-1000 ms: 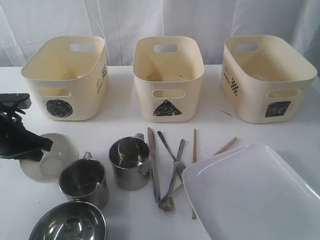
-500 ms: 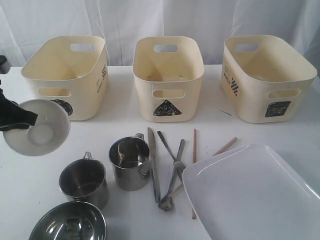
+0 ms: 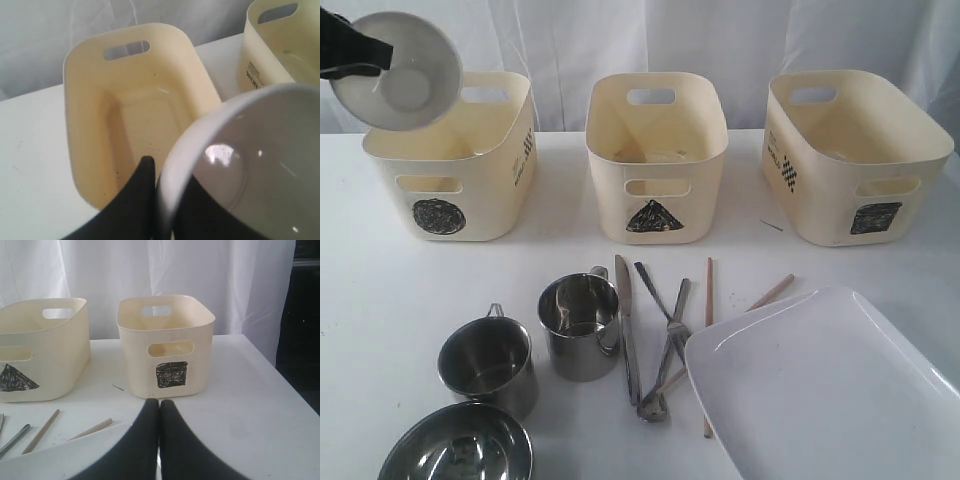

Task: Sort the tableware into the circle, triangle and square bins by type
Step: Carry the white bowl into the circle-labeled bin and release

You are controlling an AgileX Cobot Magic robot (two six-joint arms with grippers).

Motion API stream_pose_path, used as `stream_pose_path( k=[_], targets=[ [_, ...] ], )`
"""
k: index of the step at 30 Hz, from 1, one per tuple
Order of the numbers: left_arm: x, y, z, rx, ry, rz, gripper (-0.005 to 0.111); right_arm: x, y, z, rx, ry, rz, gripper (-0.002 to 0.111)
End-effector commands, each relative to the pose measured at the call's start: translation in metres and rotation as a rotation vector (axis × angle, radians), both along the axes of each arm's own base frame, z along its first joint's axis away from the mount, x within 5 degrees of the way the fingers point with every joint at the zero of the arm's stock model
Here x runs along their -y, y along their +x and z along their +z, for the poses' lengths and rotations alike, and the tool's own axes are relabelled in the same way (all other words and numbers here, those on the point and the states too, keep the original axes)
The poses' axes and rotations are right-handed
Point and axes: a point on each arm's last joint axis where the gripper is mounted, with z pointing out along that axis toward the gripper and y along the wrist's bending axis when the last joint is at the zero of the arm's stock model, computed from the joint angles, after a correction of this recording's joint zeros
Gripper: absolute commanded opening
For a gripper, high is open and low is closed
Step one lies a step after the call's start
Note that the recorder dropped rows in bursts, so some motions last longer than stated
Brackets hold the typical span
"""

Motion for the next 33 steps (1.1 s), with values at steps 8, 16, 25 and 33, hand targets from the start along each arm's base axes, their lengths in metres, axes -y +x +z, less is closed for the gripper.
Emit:
stream_pose_path(
  k=[8,16,25,33],
  targets=[
    [0.007,0.089,-0.031,-0.028,0.010,-0.007,0.000,0.000,0.000,-0.001,0.006,-0.011,0.002,0.000],
    [0.008,0.124,-0.065,-0.065,0.039,-0.010,0.000,0.000,0.000,-0.001,0.006,-0.011,0.002,0.000],
    [0.007,0.134,-0.086,-0.097,0.078,-0.013,0.005,0.000,0.000,-0.001,0.006,-0.011,0.002,0.000],
    [0.007,0.136,-0.084,-0.077,0.071,0.001,0.052,0.000,0.000,-0.001,0.006,-0.011,0.002,0.000]
  ],
)
